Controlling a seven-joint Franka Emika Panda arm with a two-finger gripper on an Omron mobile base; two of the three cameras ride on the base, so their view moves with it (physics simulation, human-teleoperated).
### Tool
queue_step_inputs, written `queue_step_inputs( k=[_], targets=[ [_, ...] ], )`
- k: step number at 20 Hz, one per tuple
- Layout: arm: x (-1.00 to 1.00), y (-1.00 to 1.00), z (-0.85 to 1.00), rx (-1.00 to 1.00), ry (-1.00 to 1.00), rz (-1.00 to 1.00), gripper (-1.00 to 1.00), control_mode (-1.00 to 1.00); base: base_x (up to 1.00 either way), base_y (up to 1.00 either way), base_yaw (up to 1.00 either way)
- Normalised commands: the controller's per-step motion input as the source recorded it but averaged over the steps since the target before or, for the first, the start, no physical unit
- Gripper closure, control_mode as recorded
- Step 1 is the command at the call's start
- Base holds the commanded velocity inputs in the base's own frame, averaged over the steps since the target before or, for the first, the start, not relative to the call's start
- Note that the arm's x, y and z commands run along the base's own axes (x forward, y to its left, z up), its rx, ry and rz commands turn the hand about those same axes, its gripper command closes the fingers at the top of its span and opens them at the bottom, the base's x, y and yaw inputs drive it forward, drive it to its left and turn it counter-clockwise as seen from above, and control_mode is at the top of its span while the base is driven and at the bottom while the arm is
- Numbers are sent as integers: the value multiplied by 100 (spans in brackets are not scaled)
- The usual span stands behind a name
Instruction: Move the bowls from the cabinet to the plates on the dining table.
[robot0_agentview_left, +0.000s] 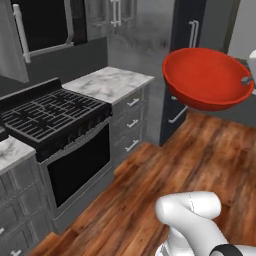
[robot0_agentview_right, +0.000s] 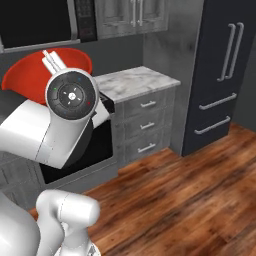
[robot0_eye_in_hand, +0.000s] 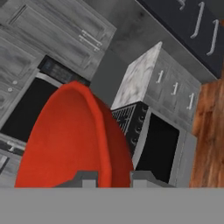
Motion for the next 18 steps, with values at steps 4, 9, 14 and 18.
queue_step_inputs(
  k=[4, 9, 14, 18],
  targets=[
    [0, 0, 0, 0, 0, 0, 100, 100, 0, 3, -25],
    [0, 0, 0, 0, 0, 0, 100, 100, 0, 3, -25],
    [0, 0, 0, 0, 0, 0, 100, 100, 0, 3, -25],
    [0, 0, 0, 0, 0, 0, 100, 100, 0, 3, -25]
  ],
)
